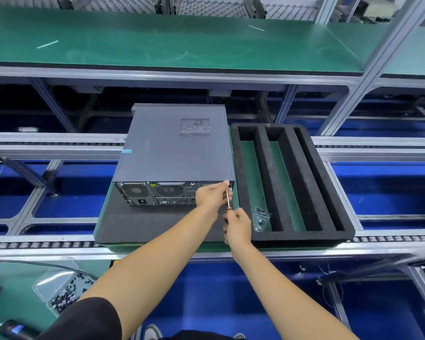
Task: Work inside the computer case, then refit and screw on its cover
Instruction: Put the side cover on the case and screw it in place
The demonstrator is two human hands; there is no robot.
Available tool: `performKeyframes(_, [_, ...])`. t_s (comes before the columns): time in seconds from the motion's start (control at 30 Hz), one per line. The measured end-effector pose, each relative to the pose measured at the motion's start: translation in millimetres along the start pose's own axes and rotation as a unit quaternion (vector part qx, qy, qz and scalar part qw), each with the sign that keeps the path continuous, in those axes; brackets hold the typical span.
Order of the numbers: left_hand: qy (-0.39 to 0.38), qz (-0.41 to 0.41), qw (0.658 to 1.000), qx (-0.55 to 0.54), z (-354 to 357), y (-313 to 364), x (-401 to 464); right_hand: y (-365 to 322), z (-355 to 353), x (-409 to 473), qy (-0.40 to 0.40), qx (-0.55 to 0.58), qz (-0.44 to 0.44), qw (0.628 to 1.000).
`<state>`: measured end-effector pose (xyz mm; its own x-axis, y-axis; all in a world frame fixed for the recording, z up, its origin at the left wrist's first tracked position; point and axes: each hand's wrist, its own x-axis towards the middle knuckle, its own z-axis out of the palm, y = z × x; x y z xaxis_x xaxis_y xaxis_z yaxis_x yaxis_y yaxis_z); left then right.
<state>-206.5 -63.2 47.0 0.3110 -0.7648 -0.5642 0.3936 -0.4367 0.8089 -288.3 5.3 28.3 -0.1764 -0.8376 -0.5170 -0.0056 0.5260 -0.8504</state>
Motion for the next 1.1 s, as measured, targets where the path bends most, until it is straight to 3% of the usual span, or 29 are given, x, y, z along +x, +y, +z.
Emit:
performKeyframes(0.2, [-0.017,-0.026,1.000,-0.005,-4,3,-1,-4,5,-2,-0.014,0.064,0.053,0.996])
performKeyframes(0.43, [-0.091,-0.032,0.995,0.024,-14,4,-8,-7,1,-4,-0.037,0.092,0.077,0.992])
performKeyframes(0.53, [-0.072,-0.012,0.997,0.032,-14,6,-8,-11,4,-8,-0.023,0.073,0.060,0.995])
performKeyframes(0.67, [-0.055,0.007,0.998,0.033,-14,9,-9,-17,6,-8,-0.022,0.106,0.105,0.989])
performKeyframes(0.87, [-0.102,-0.003,0.994,0.038,-18,9,-13,-18,3,-7,-0.037,0.137,0.122,0.982])
performKeyframes(1.0, [-0.063,0.017,0.998,0.027,-14,9,-14,-18,3,-10,-0.034,0.082,0.082,0.993])
performKeyframes(1.1, [-0.023,0.026,0.999,0.028,-8,8,-16,-18,2,-9,-0.022,0.079,0.118,0.990])
